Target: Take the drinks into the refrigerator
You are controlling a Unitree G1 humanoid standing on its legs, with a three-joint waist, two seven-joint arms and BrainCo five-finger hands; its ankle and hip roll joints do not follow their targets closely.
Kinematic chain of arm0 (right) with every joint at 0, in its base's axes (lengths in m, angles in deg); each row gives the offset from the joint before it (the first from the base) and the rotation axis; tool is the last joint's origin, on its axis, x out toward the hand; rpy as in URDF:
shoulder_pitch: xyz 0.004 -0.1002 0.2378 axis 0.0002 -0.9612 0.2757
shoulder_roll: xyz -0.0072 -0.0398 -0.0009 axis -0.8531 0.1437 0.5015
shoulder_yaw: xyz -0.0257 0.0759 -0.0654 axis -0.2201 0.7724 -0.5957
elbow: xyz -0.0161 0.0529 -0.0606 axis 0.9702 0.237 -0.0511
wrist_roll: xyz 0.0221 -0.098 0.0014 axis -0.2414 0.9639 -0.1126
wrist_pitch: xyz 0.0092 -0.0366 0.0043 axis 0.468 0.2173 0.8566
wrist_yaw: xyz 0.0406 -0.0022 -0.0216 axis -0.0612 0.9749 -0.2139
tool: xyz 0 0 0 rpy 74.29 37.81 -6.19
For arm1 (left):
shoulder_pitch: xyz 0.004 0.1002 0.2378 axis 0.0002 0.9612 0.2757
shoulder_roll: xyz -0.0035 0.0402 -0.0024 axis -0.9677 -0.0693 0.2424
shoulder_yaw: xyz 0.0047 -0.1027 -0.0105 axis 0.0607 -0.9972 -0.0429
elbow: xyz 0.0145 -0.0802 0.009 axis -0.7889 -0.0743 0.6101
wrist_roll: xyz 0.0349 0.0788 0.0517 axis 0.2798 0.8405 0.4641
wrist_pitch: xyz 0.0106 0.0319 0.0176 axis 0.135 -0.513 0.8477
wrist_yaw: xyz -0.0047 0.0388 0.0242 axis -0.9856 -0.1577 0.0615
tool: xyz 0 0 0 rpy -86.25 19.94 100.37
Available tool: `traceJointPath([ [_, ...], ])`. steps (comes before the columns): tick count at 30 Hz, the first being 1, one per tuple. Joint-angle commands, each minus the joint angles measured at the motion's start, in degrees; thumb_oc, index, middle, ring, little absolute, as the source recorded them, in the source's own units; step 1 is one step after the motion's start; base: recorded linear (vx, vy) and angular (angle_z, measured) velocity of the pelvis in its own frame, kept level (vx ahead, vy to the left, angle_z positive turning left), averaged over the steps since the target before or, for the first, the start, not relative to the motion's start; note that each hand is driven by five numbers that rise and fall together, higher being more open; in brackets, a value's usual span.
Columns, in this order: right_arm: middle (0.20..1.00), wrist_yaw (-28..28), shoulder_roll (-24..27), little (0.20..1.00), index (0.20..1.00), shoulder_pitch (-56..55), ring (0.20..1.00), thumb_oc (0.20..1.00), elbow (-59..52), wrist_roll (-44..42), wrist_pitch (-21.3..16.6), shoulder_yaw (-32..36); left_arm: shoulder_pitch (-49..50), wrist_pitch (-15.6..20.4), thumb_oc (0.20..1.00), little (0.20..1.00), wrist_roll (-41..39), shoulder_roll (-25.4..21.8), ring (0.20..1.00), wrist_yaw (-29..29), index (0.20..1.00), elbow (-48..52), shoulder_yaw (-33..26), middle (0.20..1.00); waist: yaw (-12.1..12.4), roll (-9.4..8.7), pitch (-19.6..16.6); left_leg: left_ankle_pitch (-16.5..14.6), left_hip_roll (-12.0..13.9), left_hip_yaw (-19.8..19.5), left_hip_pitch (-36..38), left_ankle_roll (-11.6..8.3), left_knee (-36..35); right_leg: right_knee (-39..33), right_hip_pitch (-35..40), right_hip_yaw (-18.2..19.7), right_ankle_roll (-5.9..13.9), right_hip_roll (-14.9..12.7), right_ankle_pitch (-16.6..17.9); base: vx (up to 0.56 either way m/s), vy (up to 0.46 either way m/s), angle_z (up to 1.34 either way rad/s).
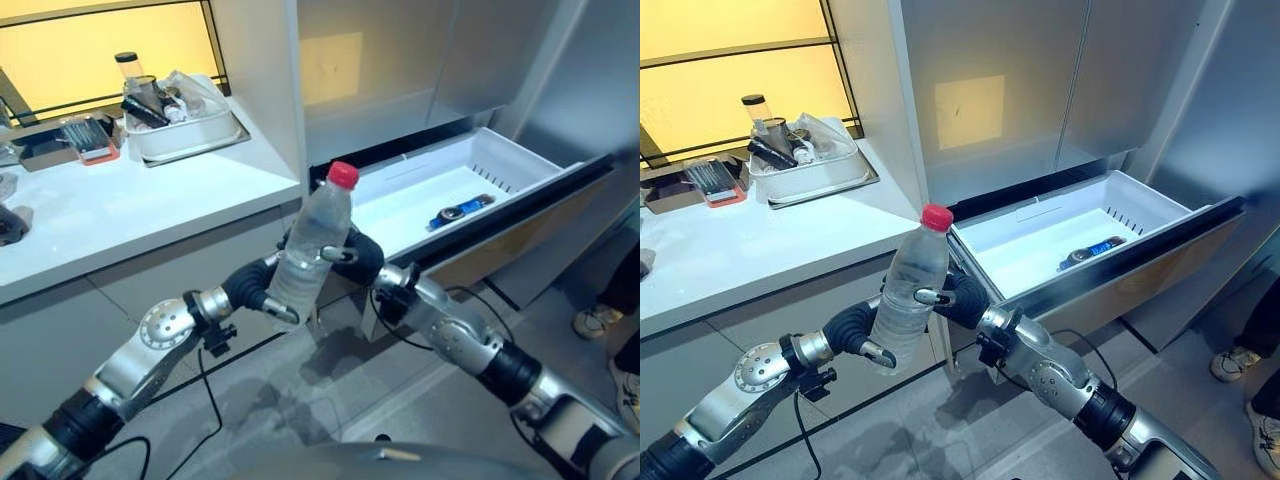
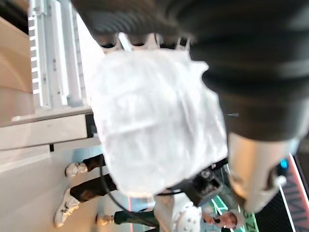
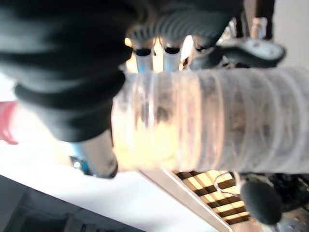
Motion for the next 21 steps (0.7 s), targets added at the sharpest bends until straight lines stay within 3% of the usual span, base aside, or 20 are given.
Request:
traceJointPath([
  [1, 0.2, 0.83, -3.25, 0.2, 0.2, 3.84, 0.2, 0.2, -3.27, -5.32, -7.54, 10.99, -0.39, 0.95, 1.0, 1.0, -5.64, -2.06, 1.0, 2.73, 1.0, -2.14, -9.17, 1.0, 0.02, -2.03, 0.92, -5.4, -4.54, -3.87, -1.68, 4.94, 4.73, 7.22, 1.44, -2.13, 1.59, -0.41, -8.76, 0.0, 0.0, 0.0],
  [7, 0.2, 2.93, -2.03, 0.2, 0.2, 5.19, 0.2, 0.2, -1.71, -4.31, -10.87, 17.78, 3.54, 0.22, 1.0, 1.0, -6.68, -0.25, 1.0, 2.07, 1.0, -2.38, -10.93, 1.0, 0.16, -2.27, 0.81, -5.38, -4.25, -3.99, -1.49, 4.85, 4.41, 6.96, 1.67, -2.2, 1.54, -0.17, -8.99, 0.0, 0.0, 0.0],
  [21, 0.2, 3.98, -0.2, 0.2, 0.2, 4.67, 0.2, 0.2, 0.05, -4.92, -13.37, 25.08, 9.91, -0.97, 1.0, 1.0, -7.06, 3.02, 1.0, 1.7, 1.0, -3.5, -15.44, 1.0, 0.46, -2.11, 0.47, -5.42, -3.97, -4.09, -0.89, 4.85, 4.03, 6.61, 2.25, -2.51, 1.3, 0.12, -9.33, 0.0, 0.0, 0.0],
])
